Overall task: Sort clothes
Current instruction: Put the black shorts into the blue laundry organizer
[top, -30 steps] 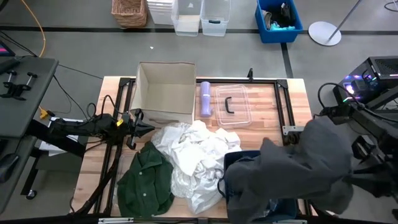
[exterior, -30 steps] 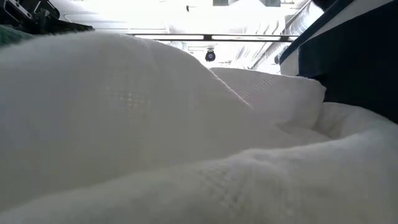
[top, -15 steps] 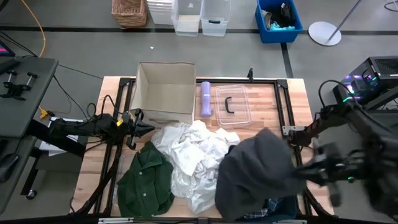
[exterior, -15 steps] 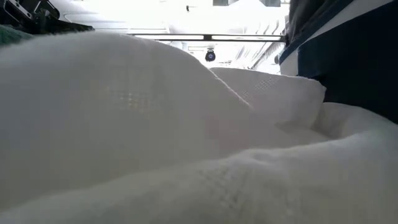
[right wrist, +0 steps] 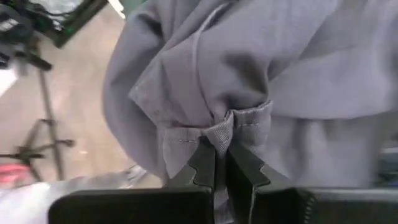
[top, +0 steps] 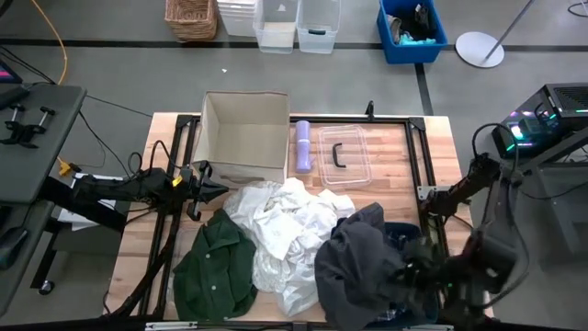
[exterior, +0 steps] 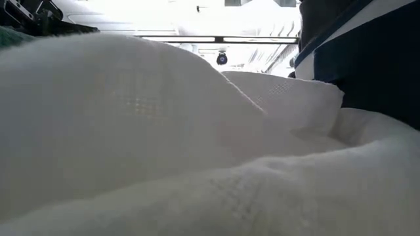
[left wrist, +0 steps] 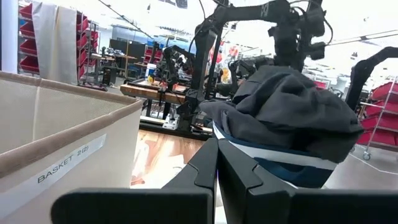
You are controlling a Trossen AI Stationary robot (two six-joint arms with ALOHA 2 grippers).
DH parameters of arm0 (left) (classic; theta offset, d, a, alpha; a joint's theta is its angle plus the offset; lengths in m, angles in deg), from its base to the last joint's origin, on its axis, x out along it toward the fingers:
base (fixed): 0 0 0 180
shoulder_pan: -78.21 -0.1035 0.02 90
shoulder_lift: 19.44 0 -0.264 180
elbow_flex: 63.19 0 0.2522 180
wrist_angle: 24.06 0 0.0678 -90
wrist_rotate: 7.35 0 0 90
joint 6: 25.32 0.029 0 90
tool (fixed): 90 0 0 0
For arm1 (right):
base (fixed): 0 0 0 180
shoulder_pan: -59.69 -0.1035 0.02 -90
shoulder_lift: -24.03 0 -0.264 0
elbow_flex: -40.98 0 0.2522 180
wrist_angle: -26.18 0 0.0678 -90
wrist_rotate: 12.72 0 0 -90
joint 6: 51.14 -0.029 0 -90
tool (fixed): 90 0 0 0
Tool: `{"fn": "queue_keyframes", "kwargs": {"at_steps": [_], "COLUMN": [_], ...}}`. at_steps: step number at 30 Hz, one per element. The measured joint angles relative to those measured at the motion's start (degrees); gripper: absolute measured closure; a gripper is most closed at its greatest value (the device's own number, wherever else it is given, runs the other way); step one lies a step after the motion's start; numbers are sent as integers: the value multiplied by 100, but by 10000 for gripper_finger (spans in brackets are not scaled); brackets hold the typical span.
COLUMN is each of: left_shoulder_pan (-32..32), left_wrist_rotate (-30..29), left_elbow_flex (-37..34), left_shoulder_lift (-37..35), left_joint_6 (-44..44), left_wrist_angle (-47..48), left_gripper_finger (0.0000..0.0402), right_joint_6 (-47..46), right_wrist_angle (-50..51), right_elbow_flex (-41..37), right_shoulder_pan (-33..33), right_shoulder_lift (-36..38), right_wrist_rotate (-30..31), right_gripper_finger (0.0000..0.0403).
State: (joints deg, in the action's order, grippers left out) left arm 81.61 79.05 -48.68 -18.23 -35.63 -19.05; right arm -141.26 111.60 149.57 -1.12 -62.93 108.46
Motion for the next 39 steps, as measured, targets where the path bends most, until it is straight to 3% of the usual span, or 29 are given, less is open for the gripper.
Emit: {"fn": "queue_keyframes", "kwargs": {"at_steps": [3, 12, 14, 18, 22, 27, 33, 36, 39], "left_shoulder_pan": [0, 0, 0, 2, 0, 1, 1, 1, 0], "left_wrist_rotate": [0, 0, 0, 0, -1, -1, -1, 0, 0], "left_elbow_flex": [0, 0, 0, 0, 0, 0, 0, 0, 0], "left_shoulder_lift": [0, 0, 2, 0, 1, 1, 0, 0, 0], "left_joint_6": [0, 0, 0, -1, -2, -1, 4, 4, 4], "left_wrist_angle": [0, -2, -2, -2, -2, 5, 25, 27, 28], "left_gripper_finger": [401, 401, 401, 401, 401, 401, 401, 401, 401], "right_joint_6": [-268, -2913, -3522, -4002, -4016, -3836, -3644, -2817, -2004], "right_wrist_angle": [-1094, -2735, -2827, -2847, -2348, -2467, -2919, -2915, -2875], "right_elbow_flex": [-773, -3037, -3368, -3592, -3359, -3573, -3819, -3819, -3824], "right_shoulder_pan": [328, 1001, 1035, 1103, 1275, 1803, 2662, 2969, 3160], "right_shoulder_lift": [-32, -304, -453, -680, -733, -732, -722, -719, -725], "right_wrist_rotate": [-445, -1234, -1821, -3837, -4749, -5237, -4930, -4730, -4924], "right_gripper_finger": [396, 396, 396, 396, 396, 396, 362, 350, 343]}}
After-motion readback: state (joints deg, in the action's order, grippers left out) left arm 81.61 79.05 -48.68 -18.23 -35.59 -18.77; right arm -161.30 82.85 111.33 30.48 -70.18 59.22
